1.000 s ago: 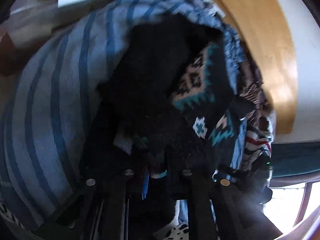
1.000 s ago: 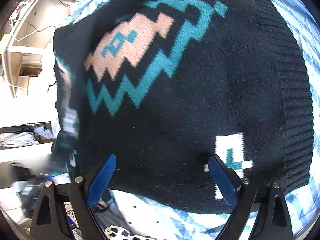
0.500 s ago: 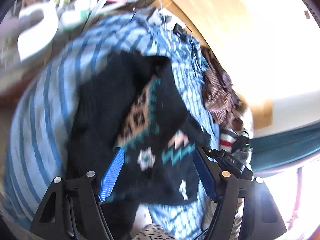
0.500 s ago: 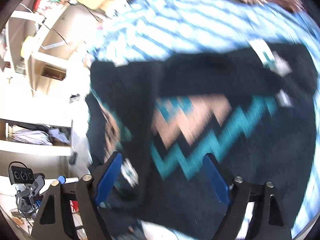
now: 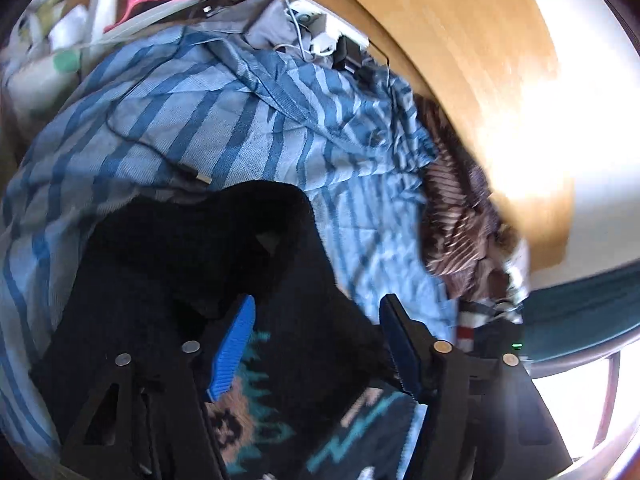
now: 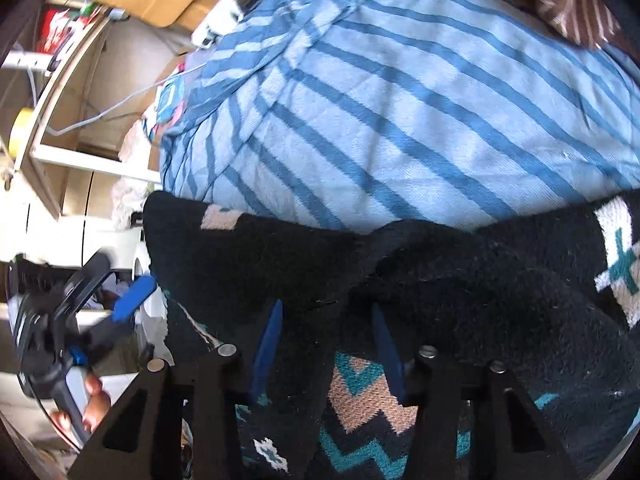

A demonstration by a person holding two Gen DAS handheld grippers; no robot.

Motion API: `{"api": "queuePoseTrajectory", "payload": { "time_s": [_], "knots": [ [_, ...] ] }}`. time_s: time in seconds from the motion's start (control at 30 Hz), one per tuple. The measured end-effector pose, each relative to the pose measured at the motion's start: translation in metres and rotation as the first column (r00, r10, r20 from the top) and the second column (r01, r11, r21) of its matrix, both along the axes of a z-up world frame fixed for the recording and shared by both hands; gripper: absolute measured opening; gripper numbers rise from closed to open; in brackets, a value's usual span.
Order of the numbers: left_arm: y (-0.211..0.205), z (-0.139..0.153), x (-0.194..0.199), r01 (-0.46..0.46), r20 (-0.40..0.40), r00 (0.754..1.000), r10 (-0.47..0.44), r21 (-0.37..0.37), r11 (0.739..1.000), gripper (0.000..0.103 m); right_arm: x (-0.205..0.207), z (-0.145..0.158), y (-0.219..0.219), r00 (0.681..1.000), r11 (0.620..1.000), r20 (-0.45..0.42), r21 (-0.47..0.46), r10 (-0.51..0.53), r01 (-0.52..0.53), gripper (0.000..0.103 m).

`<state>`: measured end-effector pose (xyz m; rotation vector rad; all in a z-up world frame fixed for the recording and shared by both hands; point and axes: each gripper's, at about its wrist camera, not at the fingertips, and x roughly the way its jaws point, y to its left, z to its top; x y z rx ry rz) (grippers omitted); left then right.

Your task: Fold clothes

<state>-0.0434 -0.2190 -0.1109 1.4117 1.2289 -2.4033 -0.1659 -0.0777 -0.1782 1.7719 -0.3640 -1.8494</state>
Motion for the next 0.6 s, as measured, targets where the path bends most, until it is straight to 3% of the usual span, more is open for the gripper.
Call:
{"api": "queuePoseTrajectory", "payload": {
  "time_s": [0.1, 0.27, 0.4, 0.6],
  "knots": [
    [0.009, -0.011, -0.011, 0.044, 0.057, 0.998, -0.039, -0.091, 0.995, 0.059, 0.004, -0.007, -0.01, 1.0, 1.0, 0.007, -0.016, 0.007, -0.007, 0.046],
    [0.013, -0.022, -0.015, 0.091, 0.132, 0.989, -0.066, -0.191, 0.977, 0.054, 0.011, -0.009, -0.022, 0.998, 0.999, -0.06, 0.022, 0.025, -0.023, 0.046],
    [0.005, -0.027, -0.006, 0.069, 0.119, 0.992, -0.047, -0.186, 0.98, 0.054, 0.015, -0.008, -0.023, 0.996, 0.999, -0.086, 0.021, 0.03, -0.028, 0.046],
    [0.001, -0.037, -0.008, 0.108, 0.122, 0.989, -0.085, -0.191, 0.976, 0.054, 0.016, -0.012, -0.016, 0.997, 1.0, -0.078, -0.001, 0.008, -0.009, 0.045]
  ]
}}
